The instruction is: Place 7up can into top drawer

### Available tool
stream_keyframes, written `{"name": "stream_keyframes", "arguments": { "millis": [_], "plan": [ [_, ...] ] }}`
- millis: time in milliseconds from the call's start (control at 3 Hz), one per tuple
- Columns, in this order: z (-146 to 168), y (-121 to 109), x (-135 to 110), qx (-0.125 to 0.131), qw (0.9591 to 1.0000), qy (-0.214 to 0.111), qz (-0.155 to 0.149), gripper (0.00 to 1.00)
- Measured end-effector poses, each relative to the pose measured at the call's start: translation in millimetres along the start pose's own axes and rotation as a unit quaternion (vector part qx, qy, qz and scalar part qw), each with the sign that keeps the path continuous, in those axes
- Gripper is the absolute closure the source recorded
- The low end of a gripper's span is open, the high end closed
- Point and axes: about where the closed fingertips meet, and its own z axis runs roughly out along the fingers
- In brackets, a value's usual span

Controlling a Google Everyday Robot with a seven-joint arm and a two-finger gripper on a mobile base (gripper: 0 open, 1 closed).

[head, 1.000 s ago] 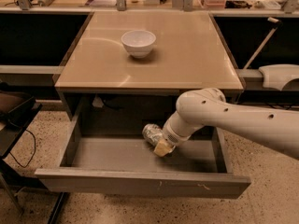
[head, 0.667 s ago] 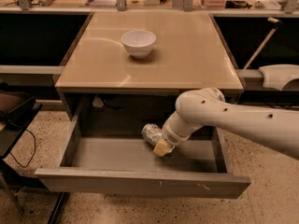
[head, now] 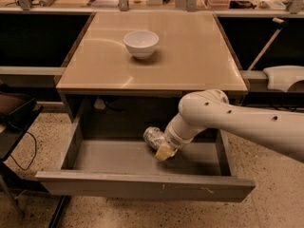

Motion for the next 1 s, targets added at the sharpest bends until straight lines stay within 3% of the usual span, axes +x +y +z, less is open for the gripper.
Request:
{"name": "stream_keyframes", "arguments": {
  "millis": [333,667,1000],
  "plan": [
    [0.0,0.0,0.0,0.0,1.0,0.0,0.0,0.12],
    [0.0,0.0,0.0,0.0,1.0,0.0,0.0,0.0],
    [0.0,0.0,0.0,0.0,1.0,0.0,0.0,0.0]
  ]
}}
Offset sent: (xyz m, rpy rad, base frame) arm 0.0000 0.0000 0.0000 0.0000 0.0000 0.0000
